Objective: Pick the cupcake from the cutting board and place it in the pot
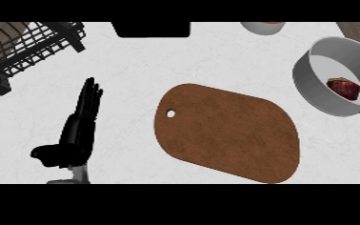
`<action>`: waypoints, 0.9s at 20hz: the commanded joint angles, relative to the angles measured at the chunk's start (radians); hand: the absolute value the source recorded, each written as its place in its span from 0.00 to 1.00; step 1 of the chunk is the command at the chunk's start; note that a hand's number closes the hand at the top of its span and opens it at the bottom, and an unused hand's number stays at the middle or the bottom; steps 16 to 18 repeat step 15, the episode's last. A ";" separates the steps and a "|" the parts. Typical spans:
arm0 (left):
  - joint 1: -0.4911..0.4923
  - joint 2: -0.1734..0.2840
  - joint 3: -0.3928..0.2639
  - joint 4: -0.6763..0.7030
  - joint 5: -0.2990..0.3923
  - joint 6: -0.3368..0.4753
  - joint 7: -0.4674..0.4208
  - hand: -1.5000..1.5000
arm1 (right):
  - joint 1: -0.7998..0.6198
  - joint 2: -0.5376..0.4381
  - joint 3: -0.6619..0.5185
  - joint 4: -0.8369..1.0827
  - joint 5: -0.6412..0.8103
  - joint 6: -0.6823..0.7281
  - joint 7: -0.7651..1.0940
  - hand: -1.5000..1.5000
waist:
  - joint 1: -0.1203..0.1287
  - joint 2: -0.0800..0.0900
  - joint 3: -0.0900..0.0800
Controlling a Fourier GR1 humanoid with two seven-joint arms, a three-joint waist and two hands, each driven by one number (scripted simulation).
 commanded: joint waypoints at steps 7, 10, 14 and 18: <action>-0.045 0.005 0.033 0.052 0.017 -0.024 -0.002 0.50 | 0.092 -0.152 -0.046 0.175 -0.126 0.044 -0.114 0.00 | -0.002 0.001 0.000; -0.005 -0.004 0.026 0.047 0.005 -0.013 -0.031 0.50 | 0.070 -0.194 -0.092 0.291 -0.181 0.046 -0.173 0.00 | 0.001 0.001 0.001; -0.044 0.022 0.039 0.027 0.025 -0.042 0.019 0.50 | 0.109 -0.287 -0.140 0.423 -0.224 0.076 -0.234 0.00 | -0.002 0.001 0.001; -0.039 -0.013 0.011 0.031 -0.024 0.007 0.008 0.50 | 0.083 -0.276 -0.097 0.450 -0.219 0.038 -0.271 0.00 | 0.001 0.001 0.001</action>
